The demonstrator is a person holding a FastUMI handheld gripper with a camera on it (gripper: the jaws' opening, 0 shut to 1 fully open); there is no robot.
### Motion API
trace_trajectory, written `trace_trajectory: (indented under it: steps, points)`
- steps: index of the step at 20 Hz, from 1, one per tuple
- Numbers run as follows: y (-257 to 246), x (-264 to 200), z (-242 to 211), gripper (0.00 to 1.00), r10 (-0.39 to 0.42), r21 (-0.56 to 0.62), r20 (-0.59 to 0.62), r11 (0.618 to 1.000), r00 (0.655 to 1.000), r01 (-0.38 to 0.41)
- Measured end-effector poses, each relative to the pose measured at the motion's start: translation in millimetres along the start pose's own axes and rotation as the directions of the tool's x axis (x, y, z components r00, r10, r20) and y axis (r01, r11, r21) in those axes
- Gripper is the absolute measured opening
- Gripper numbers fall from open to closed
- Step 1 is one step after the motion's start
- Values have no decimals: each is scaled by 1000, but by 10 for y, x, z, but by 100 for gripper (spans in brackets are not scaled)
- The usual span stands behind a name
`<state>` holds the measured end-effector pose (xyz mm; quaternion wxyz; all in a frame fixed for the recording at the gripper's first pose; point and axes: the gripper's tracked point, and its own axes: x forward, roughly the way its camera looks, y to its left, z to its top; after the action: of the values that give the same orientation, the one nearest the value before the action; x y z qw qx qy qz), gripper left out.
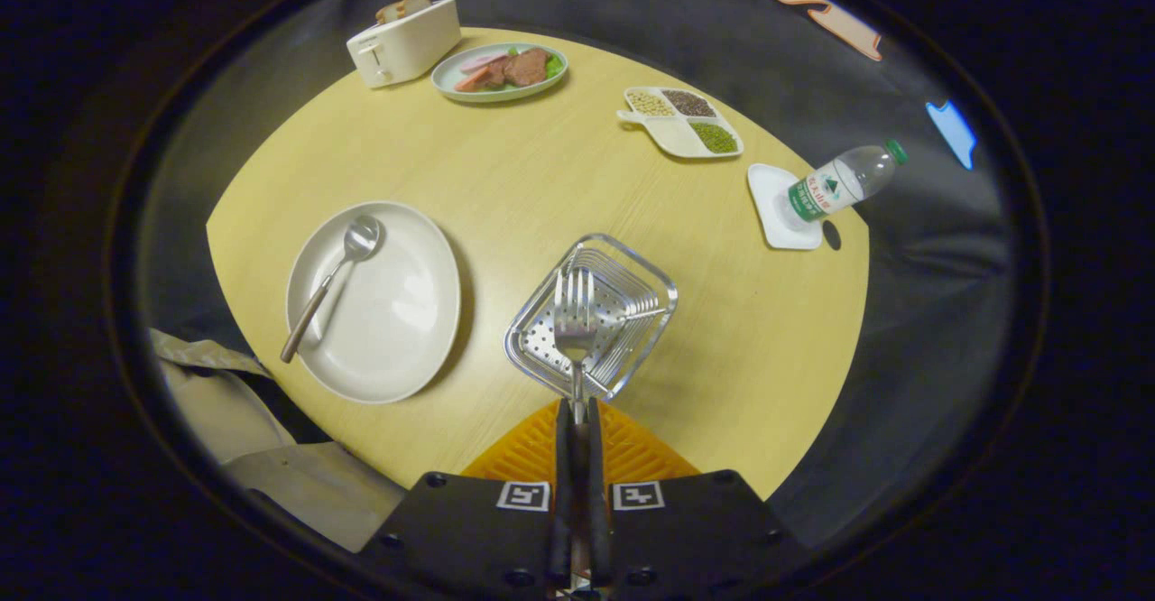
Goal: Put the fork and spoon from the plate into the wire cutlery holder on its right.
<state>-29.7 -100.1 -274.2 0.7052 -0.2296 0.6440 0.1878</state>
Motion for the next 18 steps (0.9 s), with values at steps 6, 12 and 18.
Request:
trace_trajectory:
  steps: [6,12,18]
  points:
    - [-100,-15,69,25,-23,35,40,999,999,22]
    - [14,-103,273,90,-22,101,189,995,982,3]
    - [170,-262,674,100,-102,232,459,973,883,-8]
